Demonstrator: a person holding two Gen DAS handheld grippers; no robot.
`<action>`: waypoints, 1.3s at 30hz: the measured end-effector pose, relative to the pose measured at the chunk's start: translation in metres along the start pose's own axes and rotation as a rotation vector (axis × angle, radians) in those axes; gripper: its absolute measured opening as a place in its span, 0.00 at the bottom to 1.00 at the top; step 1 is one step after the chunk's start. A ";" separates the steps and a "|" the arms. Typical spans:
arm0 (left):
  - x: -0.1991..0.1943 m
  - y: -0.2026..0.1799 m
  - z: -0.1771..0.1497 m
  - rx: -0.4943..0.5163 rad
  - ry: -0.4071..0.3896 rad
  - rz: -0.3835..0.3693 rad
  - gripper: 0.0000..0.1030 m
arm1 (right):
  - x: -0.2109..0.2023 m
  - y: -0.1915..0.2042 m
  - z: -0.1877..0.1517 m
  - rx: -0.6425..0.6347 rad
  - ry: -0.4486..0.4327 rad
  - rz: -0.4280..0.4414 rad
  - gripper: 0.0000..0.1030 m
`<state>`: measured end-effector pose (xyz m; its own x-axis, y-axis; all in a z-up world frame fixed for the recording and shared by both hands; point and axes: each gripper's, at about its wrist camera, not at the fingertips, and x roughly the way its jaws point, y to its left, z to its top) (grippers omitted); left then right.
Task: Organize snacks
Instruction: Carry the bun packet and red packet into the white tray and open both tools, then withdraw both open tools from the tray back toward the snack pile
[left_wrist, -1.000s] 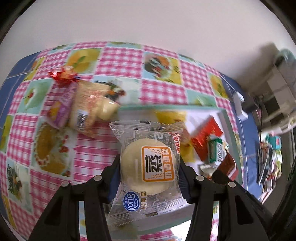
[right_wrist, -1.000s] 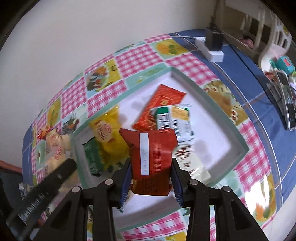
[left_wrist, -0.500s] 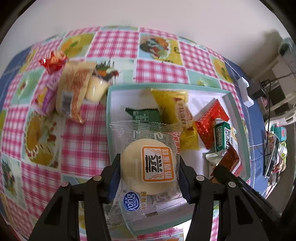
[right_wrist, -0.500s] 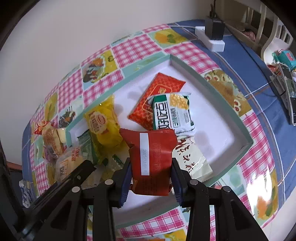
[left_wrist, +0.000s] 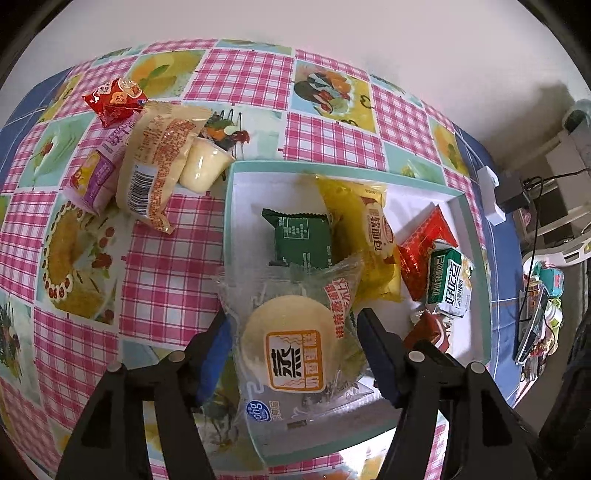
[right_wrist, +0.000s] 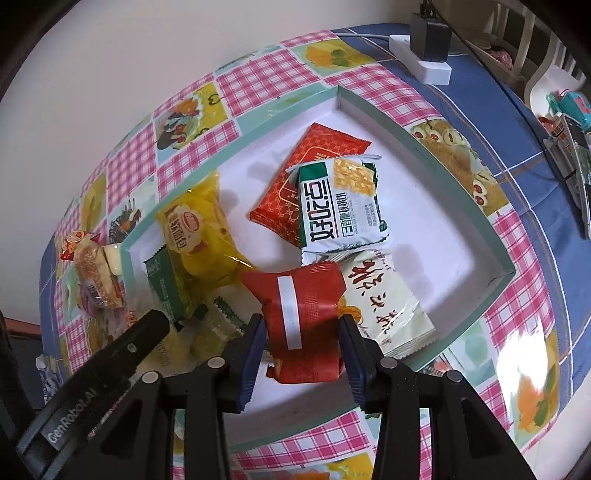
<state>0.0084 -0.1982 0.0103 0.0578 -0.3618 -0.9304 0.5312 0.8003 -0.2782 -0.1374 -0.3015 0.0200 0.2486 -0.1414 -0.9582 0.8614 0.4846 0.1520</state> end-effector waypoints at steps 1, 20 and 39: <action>-0.001 0.000 0.000 -0.001 -0.002 -0.001 0.68 | -0.001 0.001 0.000 -0.004 -0.001 -0.003 0.46; -0.037 0.039 0.013 -0.092 -0.117 0.063 0.81 | -0.024 0.015 0.000 -0.061 -0.067 -0.003 0.58; -0.056 0.145 0.019 -0.279 -0.194 0.351 0.92 | -0.028 0.077 -0.023 -0.257 -0.125 0.023 0.99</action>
<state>0.0980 -0.0705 0.0268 0.3635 -0.1079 -0.9253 0.2057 0.9780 -0.0332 -0.0883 -0.2402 0.0532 0.3329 -0.2251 -0.9157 0.7186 0.6893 0.0919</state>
